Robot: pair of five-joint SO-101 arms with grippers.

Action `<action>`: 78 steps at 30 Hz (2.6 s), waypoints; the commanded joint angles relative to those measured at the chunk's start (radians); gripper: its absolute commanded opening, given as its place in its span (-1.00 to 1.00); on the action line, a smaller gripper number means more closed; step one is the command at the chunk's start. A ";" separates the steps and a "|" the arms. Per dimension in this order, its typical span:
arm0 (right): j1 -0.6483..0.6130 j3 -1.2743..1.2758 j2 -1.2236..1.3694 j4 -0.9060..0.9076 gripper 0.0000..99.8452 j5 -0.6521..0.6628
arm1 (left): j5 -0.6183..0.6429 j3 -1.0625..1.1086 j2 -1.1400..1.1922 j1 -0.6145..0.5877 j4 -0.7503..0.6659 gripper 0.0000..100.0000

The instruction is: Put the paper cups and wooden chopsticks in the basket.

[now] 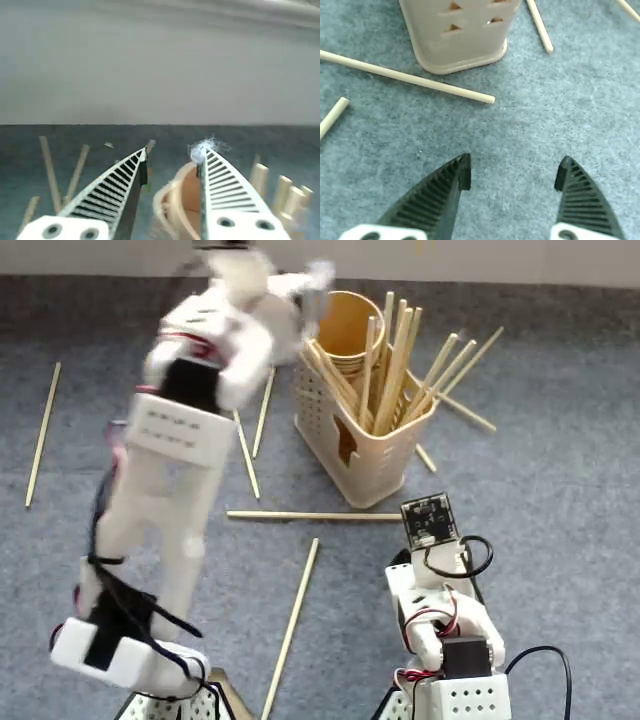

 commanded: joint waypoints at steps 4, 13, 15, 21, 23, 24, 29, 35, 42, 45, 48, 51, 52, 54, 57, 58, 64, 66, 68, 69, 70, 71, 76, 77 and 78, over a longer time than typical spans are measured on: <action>-0.007 -0.002 -0.012 -0.012 -0.45 -0.003 | -0.041 0.002 -0.076 -0.536 0.095 -0.62; -0.007 -0.002 -0.012 -0.008 -0.45 -0.003 | -0.638 0.134 0.306 -0.789 0.144 -0.91; -0.007 -0.002 -0.012 -0.008 -0.45 -0.003 | -0.681 0.056 0.410 -0.800 0.230 -0.84; -0.007 -0.002 -0.012 -0.008 -0.45 -0.003 | -0.760 -0.280 0.727 -0.809 0.485 -0.64; -0.007 -0.002 -0.012 -0.008 -0.45 -0.003 | -0.760 -0.417 0.816 -0.829 0.548 -0.67; -0.007 -0.002 -0.012 -0.008 -0.45 -0.003 | -0.760 -0.481 0.857 -0.839 0.571 -0.68; -0.007 -0.002 -0.012 -0.008 -0.45 -0.003 | -0.760 -0.785 1.053 -0.886 0.687 -0.68; -0.007 -0.002 -0.012 -0.008 -0.45 -0.003 | -0.761 -1.030 1.242 -0.888 0.781 -0.68; -0.007 -0.002 -0.012 -0.008 -0.45 -0.003 | -0.760 -1.216 1.336 -0.849 0.838 -0.94; -0.007 -0.002 -0.012 -0.008 -0.45 -0.003 | -0.760 -1.268 1.334 -0.819 0.864 -0.97; -0.007 -0.002 -0.012 -0.008 -0.45 -0.003 | -0.756 -1.311 1.333 -0.782 0.913 -0.99; -0.007 -0.002 -0.012 -0.008 -0.45 -0.003 | -0.753 -1.340 1.322 -0.763 0.914 -0.99; -0.007 -0.002 -0.012 -0.008 -0.45 -0.003 | -0.753 -1.336 1.303 -0.756 0.914 -0.99; -0.007 -0.002 -0.012 -0.008 -0.45 -0.003 | -0.752 -1.336 1.264 -0.750 0.914 -0.99; -0.007 -0.002 -0.012 -0.008 -0.45 -0.003 | -0.724 -1.334 1.219 -0.759 0.914 -0.92; -0.007 -0.002 -0.012 -0.008 -0.45 -0.003 | -0.717 -1.334 1.214 -0.776 0.914 -0.84; -0.007 -0.002 -0.012 -0.008 -0.45 -0.003 | -0.730 -1.228 1.245 -0.862 0.910 -0.66; -0.007 -0.002 -0.012 -0.008 -0.45 -0.003 | -0.770 -1.202 1.257 -0.872 0.910 -0.71; -0.007 -0.002 -0.012 -0.008 -0.45 -0.003 | -0.778 -1.194 1.271 -0.877 0.910 -0.71; -0.007 -0.002 -0.012 -0.008 -0.45 -0.003 | -0.778 -1.194 1.277 -0.878 0.910 -0.71; -0.007 -0.002 -0.012 -0.008 -0.45 -0.003 | -0.779 -1.194 1.285 -0.878 0.910 -0.71; -0.007 -0.002 -0.012 -0.008 -0.45 -0.003 | -0.779 -1.194 1.291 -0.878 0.908 -0.71; -0.007 -0.002 -0.012 -0.008 -0.45 -0.003 | -0.779 -1.194 1.349 -0.878 0.901 -0.72; -0.007 -0.002 -0.012 -0.007 -0.45 -0.003 | -0.779 -1.194 1.365 -0.878 0.893 -0.72; -0.007 -0.002 -0.012 -0.007 -0.45 -0.003 | -0.779 -1.194 1.380 -0.880 0.887 -0.72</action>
